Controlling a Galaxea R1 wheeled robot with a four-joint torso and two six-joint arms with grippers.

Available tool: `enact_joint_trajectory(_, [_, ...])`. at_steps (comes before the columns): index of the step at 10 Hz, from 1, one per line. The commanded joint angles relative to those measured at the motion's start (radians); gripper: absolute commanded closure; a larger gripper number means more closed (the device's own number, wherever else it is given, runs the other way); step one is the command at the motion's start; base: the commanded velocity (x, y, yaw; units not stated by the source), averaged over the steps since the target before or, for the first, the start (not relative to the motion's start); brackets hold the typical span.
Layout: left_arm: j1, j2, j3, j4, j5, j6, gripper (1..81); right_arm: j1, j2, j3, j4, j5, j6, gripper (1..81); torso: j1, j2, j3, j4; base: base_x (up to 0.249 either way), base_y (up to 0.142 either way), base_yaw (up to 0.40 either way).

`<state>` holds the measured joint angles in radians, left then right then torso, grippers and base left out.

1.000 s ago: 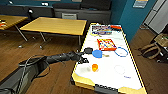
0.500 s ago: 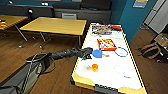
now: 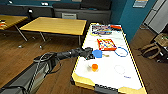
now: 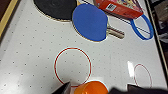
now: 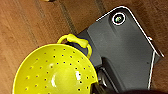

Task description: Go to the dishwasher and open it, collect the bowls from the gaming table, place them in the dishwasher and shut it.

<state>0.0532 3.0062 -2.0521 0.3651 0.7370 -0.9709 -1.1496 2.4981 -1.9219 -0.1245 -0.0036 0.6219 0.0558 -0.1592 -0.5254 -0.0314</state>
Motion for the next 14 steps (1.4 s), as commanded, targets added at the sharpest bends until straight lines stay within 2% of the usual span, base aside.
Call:
enact_joint_trajectory(1, [-0.172,0.028,0.000,0.014,0.030,0.000,1.0,0.047,-0.022,0.009,-0.011,-0.056,-0.002,81.1,0.000,0.000,0.000,0.000,0.000,0.000,0.000])
enact_joint_trajectory(3, [-0.155,0.048,-0.003,0.049,0.030,-0.006,1.0,0.049,-0.022,0.009,-0.011,-0.064,-0.001,81.1,0.000,0.000,0.000,0.000,0.000,0.000,0.000])
enact_joint_trajectory(5, [-0.137,0.063,-0.028,0.061,0.030,-0.005,1.0,0.049,-0.022,0.009,-0.011,-0.064,-0.002,81.1,0.000,0.000,0.000,0.000,0.000,0.000,0.000])
enact_joint_trajectory(7, [-0.115,0.082,-0.040,0.094,0.030,-0.006,1.0,0.049,-0.017,0.008,-0.011,-0.064,-0.002,81.1,0.000,0.000,0.000,0.000,0.000,0.000,0.000])
enact_joint_trajectory(12, [-0.098,0.136,-0.103,0.103,0.047,-0.006,1.0,0.049,-0.003,-0.015,-0.011,-0.068,-0.002,81.1,0.000,0.000,0.000,0.000,0.000,0.000,0.000])
enact_joint_trajectory(13, [-0.098,0.162,-0.126,0.139,0.082,-0.006,1.0,0.049,-0.002,-0.017,-0.011,-0.068,-0.002,81.1,0.000,0.000,0.000,0.000,0.000,0.000,0.000])
enact_joint_trajectory(14, [-0.098,0.177,-0.131,0.172,0.088,-0.006,1.0,0.047,-0.002,-0.018,-0.011,-0.068,-0.002,81.1,0.000,0.000,0.000,0.000,0.000,0.000,0.000])
